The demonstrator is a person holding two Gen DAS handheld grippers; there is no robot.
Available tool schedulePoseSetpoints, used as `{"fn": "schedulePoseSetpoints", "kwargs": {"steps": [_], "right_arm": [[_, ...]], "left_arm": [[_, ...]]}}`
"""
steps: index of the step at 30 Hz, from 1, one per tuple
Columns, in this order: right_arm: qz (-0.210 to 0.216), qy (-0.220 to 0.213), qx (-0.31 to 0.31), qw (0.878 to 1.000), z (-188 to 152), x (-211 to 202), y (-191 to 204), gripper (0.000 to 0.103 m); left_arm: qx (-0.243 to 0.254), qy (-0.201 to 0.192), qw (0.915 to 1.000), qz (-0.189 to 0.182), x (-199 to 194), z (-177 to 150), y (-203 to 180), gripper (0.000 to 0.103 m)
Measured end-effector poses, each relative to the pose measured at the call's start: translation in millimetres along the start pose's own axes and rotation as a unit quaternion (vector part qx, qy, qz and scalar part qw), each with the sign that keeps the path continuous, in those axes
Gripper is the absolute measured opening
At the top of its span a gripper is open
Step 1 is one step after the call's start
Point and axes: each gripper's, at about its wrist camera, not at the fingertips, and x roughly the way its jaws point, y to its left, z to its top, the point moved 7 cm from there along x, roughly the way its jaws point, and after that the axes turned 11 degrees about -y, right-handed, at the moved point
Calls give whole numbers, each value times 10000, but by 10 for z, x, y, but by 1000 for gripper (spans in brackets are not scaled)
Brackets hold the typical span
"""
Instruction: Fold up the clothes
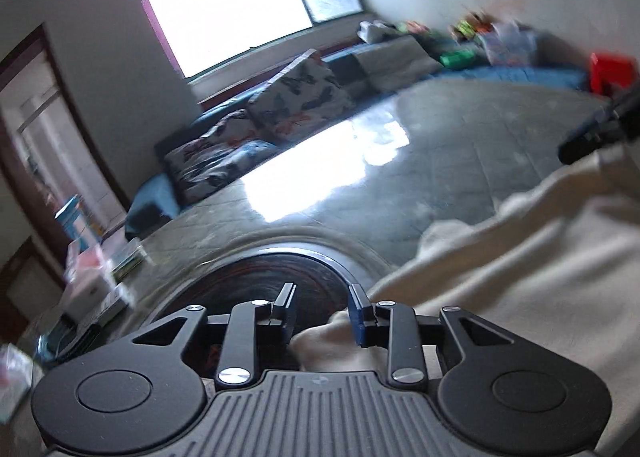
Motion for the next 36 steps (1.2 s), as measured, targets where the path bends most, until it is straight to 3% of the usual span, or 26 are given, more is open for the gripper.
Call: {"fn": "schedulePoseSetpoints", "kwargs": {"steps": [4,9,12,16,24,30,36], "right_arm": [[388,-11,-65,9992,22,-52,153,27],[674,270,-195,9972,-24,142,434,26],[558,371,-367,9971,-80,276,547,24],[343,479,-598,9965,-149,446,657,24],[76,484,-532,9974,-58,611,581,24],[599,305,-651,9956,4,408,827,24],[654,586,-846,9925,-113,687,1003,24]], "left_arm": [[-387,-159,9990,-166,-317,117,-5,30],[-482,-247,9962,-675,-670,101,-321,30],[-399,-160,9952,-878,-711,-7,-491,31],[-430,-24,9950,-897,-666,-174,-547,31],[-766,1,9924,-960,-662,-172,-474,31],[-781,-14,9924,-952,-658,-168,-472,32],[-942,-11,9918,-861,-680,-194,-445,37]]}}
